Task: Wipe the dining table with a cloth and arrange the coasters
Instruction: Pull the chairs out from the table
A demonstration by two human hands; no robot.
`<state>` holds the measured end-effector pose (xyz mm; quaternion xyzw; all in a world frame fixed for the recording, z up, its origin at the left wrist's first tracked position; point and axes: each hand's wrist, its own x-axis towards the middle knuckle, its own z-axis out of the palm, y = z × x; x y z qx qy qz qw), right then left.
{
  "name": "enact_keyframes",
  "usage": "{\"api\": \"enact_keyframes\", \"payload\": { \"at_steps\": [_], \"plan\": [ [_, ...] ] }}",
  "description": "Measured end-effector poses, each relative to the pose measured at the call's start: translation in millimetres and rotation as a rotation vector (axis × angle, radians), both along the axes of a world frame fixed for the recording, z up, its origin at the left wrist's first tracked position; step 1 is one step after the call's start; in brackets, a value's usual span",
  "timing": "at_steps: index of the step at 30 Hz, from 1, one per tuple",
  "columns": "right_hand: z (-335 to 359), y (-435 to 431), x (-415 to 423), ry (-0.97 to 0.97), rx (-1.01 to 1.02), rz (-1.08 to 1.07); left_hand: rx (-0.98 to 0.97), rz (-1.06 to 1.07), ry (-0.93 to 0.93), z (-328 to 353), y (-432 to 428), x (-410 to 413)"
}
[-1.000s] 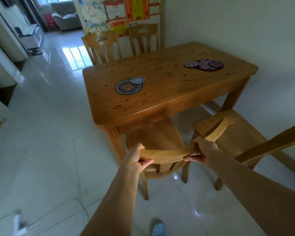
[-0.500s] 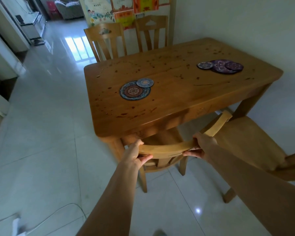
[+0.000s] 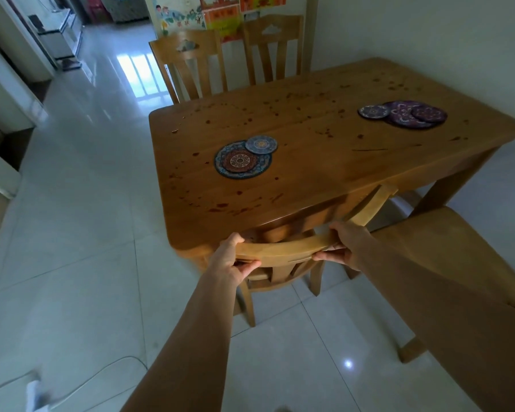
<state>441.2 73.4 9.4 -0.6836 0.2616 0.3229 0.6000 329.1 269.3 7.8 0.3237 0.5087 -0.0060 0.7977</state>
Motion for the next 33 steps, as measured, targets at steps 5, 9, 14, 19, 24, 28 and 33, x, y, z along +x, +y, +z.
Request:
{"api": "enact_keyframes", "payload": {
  "at_steps": [5,9,14,19,24,28,33],
  "plan": [
    [3.3,-0.1,0.5,0.014,0.056,-0.005,-0.014,0.051,0.019,4.2,-0.5,1.6],
    [6.5,1.4,-8.5,-0.030,0.103,-0.051,-0.002,0.125,-0.002,6.8,-9.7,-0.5],
    [6.9,-6.5,-28.7,-0.045,0.216,-0.055,0.039,0.104,-0.006,0.9,-50.0,-8.2],
    [18.7,-43.7,-35.7,-0.079,0.046,0.200,-0.145,-0.132,-0.132,14.6,-112.0,1.7],
    [44.0,-108.1,-37.2,-0.185,-0.001,0.121,-0.118,-0.280,-0.216,36.6,-179.2,24.6],
    [56.6,-187.5,-35.0,-0.243,-0.041,-0.042,-0.140,-0.389,-0.249,46.9,-249.1,38.4],
    [76.9,-306.6,-25.1,-0.353,-0.117,-0.204,-0.143,-0.534,-0.257,54.2,-362.6,49.9]
  ]
}}
